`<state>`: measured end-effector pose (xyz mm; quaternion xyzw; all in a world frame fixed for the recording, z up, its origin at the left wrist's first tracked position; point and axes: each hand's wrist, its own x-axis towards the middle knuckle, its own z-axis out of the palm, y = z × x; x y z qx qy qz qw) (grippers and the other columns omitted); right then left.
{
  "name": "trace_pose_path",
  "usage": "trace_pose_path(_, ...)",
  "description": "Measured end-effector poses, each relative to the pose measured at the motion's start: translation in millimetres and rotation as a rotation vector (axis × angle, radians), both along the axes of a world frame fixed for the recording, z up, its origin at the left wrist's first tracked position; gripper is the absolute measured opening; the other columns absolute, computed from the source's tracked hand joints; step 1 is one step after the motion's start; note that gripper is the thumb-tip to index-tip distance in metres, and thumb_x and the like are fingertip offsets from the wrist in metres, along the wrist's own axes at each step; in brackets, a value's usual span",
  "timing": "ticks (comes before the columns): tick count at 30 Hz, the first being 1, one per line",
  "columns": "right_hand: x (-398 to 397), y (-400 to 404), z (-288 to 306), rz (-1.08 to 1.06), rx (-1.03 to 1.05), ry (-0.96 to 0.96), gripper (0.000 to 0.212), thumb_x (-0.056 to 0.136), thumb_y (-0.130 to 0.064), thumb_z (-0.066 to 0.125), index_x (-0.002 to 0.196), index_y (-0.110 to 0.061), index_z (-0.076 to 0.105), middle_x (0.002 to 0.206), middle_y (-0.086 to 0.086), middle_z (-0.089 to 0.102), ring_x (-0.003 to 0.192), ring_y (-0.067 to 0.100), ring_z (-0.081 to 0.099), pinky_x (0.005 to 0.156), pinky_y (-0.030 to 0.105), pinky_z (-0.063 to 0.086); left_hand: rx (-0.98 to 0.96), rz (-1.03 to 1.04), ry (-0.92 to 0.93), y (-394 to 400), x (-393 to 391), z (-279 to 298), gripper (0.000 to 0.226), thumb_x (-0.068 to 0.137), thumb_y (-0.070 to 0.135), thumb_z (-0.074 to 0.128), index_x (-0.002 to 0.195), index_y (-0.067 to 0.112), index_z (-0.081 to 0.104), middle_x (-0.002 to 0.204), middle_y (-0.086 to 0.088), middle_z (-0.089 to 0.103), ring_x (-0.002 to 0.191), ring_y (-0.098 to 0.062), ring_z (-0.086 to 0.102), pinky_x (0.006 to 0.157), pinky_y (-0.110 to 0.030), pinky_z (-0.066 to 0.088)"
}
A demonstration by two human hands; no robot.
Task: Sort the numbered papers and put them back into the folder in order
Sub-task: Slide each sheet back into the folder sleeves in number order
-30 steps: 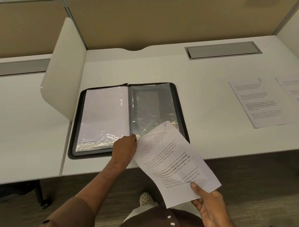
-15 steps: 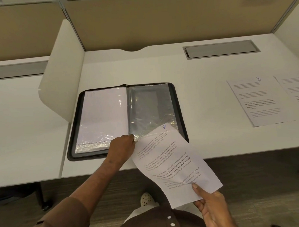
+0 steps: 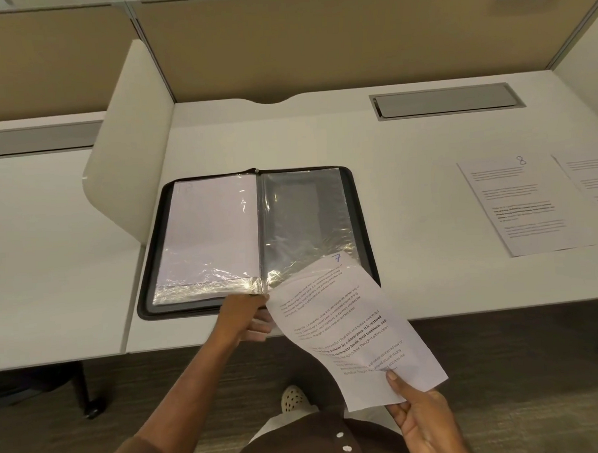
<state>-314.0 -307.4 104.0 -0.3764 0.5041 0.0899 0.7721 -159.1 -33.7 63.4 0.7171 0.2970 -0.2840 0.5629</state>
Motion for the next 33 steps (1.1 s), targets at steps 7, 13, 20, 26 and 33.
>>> trace_pose_path(7, -2.3, -3.7, -3.8, 0.072, -0.001, 0.022, 0.039, 0.086, 0.013, 0.064, 0.114, -0.014, 0.059, 0.108, 0.020, 0.070, 0.100, 0.037, 0.067, 0.055, 0.040, 0.063, -0.215, 0.127, 0.087, -17.1, -21.9, -15.4, 0.022, 0.098, 0.023, 0.063, 0.110, 0.004, 0.063, 0.101, -0.020, 0.074, 0.083, -0.035, 0.076, 0.061, -0.042, 0.062)
trace_pose_path(13, -7.7, -19.1, -6.5, 0.327, 0.010, 0.116, 0.066, 0.073, 0.019, 0.069, 0.128, -0.014, 0.054, 0.110, 0.025, 0.072, 0.098, 0.046, 0.071, 0.078, 0.058, 0.060, -0.059, 0.153, -0.117, -39.0, -27.3, -20.8, 0.009, 0.098, 0.014, 0.063, 0.096, 0.007, 0.068, 0.093, -0.008, 0.075, 0.087, -0.023, 0.074, 0.058, -0.033, 0.061)
trace_pose_path(20, 5.1, -49.5, 6.1, 0.455, 0.044, 0.166, 0.049, 0.080, -0.009, 0.074, 0.126, -0.007, 0.059, 0.113, 0.027, 0.072, 0.109, 0.046, 0.067, 0.095, 0.060, 0.053, -0.049, 0.109, -0.159, -41.3, -23.0, -26.8, 0.007, 0.098, 0.014, 0.064, 0.095, 0.010, 0.070, 0.092, -0.003, 0.074, 0.085, -0.018, 0.073, 0.054, -0.028, 0.059)
trace_pose_path(26, 22.9, -60.7, 16.4, 0.650, -0.121, 0.108, 0.048, 0.079, -0.032, 0.073, 0.120, -0.008, 0.066, 0.108, 0.021, 0.075, 0.107, 0.042, 0.069, 0.095, 0.059, 0.055, -0.216, 0.230, -0.012, -39.8, -16.6, -33.8, 0.014, 0.096, 0.012, 0.066, 0.107, 0.003, 0.068, 0.103, -0.013, 0.075, 0.093, -0.026, 0.074, 0.069, -0.045, 0.063)
trace_pose_path(33, 43.4, -69.1, 12.5, 0.812, -0.274, 0.076, 0.024, 0.098, -0.020, 0.061, 0.116, -0.006, 0.070, 0.104, 0.015, 0.077, 0.096, 0.034, 0.075, 0.088, 0.048, 0.059, 0.032, 0.055, -0.249, -39.0, -6.9, -28.8, 0.014, 0.098, 0.018, 0.064, 0.092, 0.007, 0.071, 0.088, -0.005, 0.074, 0.079, -0.019, 0.073, 0.066, -0.035, 0.063)
